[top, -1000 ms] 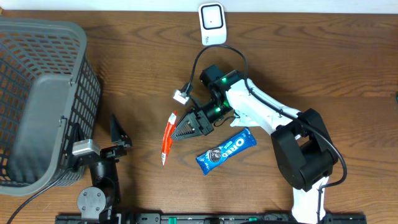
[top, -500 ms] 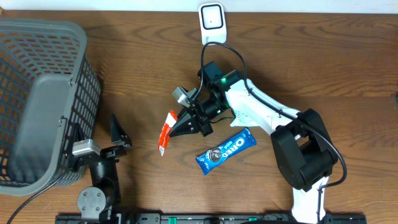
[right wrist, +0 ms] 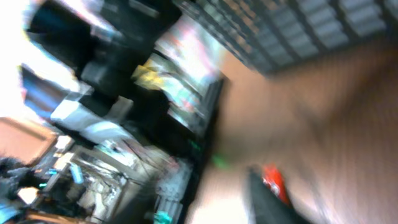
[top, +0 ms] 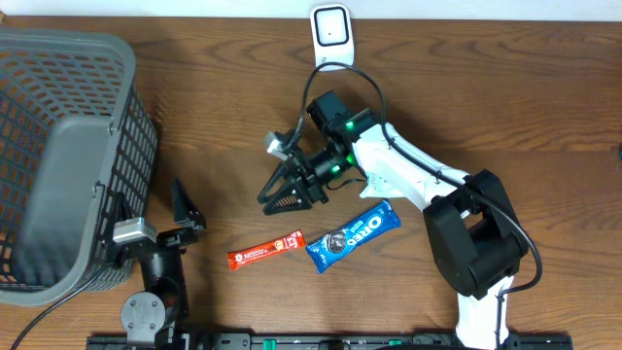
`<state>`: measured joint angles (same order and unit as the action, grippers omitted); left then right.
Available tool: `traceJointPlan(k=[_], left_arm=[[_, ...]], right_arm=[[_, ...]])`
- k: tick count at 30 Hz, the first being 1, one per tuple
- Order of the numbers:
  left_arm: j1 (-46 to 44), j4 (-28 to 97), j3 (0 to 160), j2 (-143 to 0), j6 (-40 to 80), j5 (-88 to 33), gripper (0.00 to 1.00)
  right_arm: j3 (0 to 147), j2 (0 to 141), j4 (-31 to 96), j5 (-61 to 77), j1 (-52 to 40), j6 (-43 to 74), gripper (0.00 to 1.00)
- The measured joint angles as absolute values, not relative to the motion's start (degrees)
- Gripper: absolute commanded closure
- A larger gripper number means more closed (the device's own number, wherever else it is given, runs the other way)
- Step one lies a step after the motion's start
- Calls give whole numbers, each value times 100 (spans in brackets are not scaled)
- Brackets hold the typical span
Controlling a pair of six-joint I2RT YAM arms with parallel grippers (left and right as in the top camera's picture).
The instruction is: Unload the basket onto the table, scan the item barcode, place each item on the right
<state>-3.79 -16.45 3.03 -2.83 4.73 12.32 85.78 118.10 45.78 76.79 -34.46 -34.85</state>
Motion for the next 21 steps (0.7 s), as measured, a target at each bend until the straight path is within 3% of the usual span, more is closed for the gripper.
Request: traceJointPlan(k=[5,9,14,17,21], left_arm=[[-379,-1645,303,-283,475,1232,8],[-379,-1645,303,-283,473,1232,8],[-379,-1645,303,-283,473,1232,8],[-379,-1645,303,-283,475,1232,8],[-379,-1645,303,-283,475,1232,8]], right_arm=[[8578,11810,4407,5638,-3651,-2447,1],[8578,11810,4342,4545,-4060,-2456,2],[8560,11810,4272,3105,-4582,-2746,15],[8488,11810,4228,2569,-4790,-2932,38],[8344,11810,4178,2222,-4950,-3004,31]])
